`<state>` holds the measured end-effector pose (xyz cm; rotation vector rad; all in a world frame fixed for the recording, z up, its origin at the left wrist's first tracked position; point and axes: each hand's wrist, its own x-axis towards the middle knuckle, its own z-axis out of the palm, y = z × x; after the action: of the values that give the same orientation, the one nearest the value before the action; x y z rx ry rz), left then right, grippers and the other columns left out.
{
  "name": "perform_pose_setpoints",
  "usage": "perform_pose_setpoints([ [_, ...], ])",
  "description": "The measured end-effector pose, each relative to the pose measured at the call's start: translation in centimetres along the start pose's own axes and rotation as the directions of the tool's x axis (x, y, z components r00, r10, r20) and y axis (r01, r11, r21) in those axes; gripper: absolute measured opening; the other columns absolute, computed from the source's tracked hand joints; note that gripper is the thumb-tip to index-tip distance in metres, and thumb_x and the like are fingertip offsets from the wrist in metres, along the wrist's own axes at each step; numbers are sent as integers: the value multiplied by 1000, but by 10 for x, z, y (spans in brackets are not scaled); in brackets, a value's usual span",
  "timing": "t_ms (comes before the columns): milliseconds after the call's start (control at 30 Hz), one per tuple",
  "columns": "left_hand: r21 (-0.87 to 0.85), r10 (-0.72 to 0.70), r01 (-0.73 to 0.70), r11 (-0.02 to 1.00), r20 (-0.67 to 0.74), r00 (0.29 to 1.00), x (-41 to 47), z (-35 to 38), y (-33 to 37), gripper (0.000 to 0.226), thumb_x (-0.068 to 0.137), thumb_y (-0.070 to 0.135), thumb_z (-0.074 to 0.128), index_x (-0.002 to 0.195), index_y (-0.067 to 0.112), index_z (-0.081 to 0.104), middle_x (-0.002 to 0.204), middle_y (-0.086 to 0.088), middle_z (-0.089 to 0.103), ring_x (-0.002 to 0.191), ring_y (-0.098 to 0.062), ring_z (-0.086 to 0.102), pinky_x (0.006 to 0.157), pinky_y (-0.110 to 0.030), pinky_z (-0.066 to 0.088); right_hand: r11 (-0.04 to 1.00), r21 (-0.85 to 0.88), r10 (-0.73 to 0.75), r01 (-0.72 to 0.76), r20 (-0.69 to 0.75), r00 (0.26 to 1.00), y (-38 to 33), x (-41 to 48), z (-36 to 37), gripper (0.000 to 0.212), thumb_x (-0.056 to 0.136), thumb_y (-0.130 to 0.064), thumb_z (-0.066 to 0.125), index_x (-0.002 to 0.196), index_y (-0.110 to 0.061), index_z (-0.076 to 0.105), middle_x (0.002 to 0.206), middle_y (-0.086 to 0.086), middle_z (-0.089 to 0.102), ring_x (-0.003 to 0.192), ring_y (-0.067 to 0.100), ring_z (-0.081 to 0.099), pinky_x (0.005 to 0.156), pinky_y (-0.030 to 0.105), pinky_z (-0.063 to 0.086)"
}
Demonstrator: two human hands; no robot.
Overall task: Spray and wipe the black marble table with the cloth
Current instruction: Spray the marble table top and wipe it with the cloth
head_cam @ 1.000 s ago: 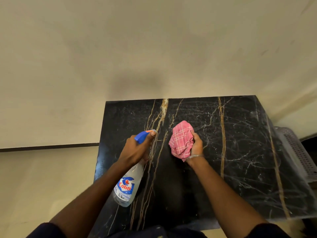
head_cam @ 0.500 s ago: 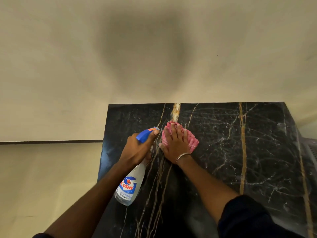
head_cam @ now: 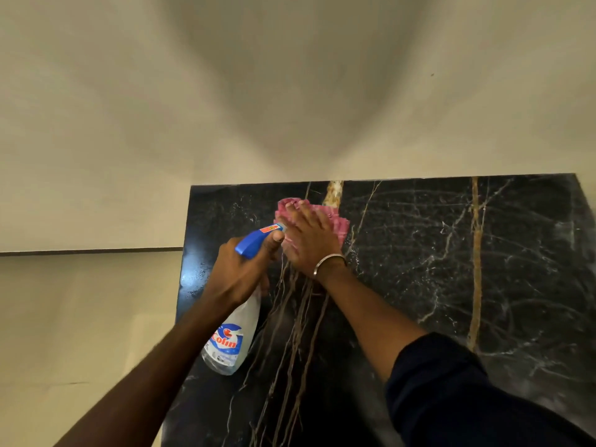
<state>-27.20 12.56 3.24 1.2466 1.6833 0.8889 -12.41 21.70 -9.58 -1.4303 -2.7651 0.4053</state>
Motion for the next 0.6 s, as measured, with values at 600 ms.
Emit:
perform_pose_setpoints([
  [600, 11, -49, 49, 999, 33, 998, 1, 20, 1, 63, 90, 66, 45, 76, 8, 64, 47, -9, 58, 47, -25, 62, 53, -20, 49, 802, 50, 597, -595, -91, 797, 95, -18, -12, 63, 96, -45, 29, 155, -29, 16, 164, 4, 9, 150, 32, 2, 119, 57, 6],
])
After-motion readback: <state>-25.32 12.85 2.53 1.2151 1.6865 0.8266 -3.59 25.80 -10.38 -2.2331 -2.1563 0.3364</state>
